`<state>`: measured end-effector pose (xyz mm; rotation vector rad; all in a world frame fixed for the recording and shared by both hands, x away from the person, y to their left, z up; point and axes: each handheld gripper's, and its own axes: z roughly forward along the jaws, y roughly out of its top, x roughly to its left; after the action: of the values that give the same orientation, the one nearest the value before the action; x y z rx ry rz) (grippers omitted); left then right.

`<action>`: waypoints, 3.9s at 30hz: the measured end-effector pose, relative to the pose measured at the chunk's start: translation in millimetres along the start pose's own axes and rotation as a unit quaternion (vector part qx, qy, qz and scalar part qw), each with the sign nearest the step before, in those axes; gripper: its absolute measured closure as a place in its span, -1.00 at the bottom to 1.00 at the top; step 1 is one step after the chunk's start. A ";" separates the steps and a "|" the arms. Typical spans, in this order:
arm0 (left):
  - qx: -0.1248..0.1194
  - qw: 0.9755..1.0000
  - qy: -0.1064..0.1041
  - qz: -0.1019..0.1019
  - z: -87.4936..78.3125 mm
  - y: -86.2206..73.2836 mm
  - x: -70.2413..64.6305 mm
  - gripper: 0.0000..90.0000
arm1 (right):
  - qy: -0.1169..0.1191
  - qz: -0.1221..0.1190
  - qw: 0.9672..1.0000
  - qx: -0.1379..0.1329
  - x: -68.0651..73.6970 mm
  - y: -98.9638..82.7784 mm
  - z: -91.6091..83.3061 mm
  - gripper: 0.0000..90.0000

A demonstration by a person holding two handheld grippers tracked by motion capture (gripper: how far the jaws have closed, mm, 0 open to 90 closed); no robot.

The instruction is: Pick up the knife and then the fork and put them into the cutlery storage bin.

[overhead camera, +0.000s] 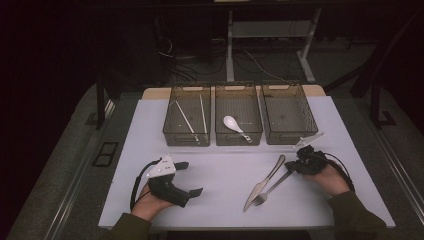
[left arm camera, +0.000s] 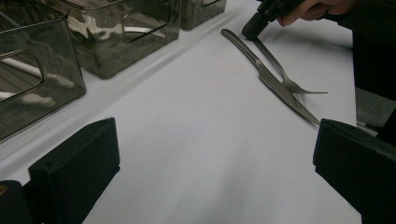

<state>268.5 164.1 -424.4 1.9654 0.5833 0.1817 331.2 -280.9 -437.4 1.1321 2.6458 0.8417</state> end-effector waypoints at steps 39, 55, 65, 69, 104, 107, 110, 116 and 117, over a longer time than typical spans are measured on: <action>0.002 1.000 0.003 -0.001 0.2 0.2 -0.6 -1.00 | 0.025 -0.030 0.998 0.043 31.4 -47.7 -35.3 0.99; 0.003 1.000 0.003 0.000 0.6 0.4 -0.6 -1.00 | 0.053 -0.050 0.997 -0.006 34.8 -38.1 -49.1 0.73; 0.003 1.000 0.003 0.000 1.2 0.3 -0.5 -1.00 | 0.070 -0.083 0.994 -0.012 49.0 -26.9 -44.7 0.38; 0.003 1.000 0.004 0.000 1.3 0.2 -0.1 -1.00 | 0.075 -0.109 0.991 0.002 59.2 -19.7 -43.4 0.30; 0.006 1.000 0.001 0.002 2.4 0.3 0.3 -1.00 | 0.065 -0.284 0.945 0.150 90.5 10.1 -4.0 0.74; 0.006 1.000 0.001 0.002 2.6 0.4 0.4 -1.00 | 0.059 -0.293 0.942 0.155 92.8 10.8 -3.6 0.76; 0.006 1.000 0.001 0.001 3.1 0.4 0.0 -1.00 | 0.057 -0.301 0.939 0.158 94.8 10.9 -3.5 0.80; 0.006 1.000 0.001 0.000 2.8 0.3 -0.1 -1.00 | 0.058 -0.306 0.935 0.167 97.4 12.3 -3.1 0.88; 0.006 1.000 0.001 0.000 2.9 0.3 0.0 -1.00 | 0.060 -0.305 0.936 0.169 96.8 12.7 -2.9 0.88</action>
<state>269.6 161.6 -425.4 1.9774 0.5873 0.1808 269.8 -207.0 -419.7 0.2439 3.0393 0.3511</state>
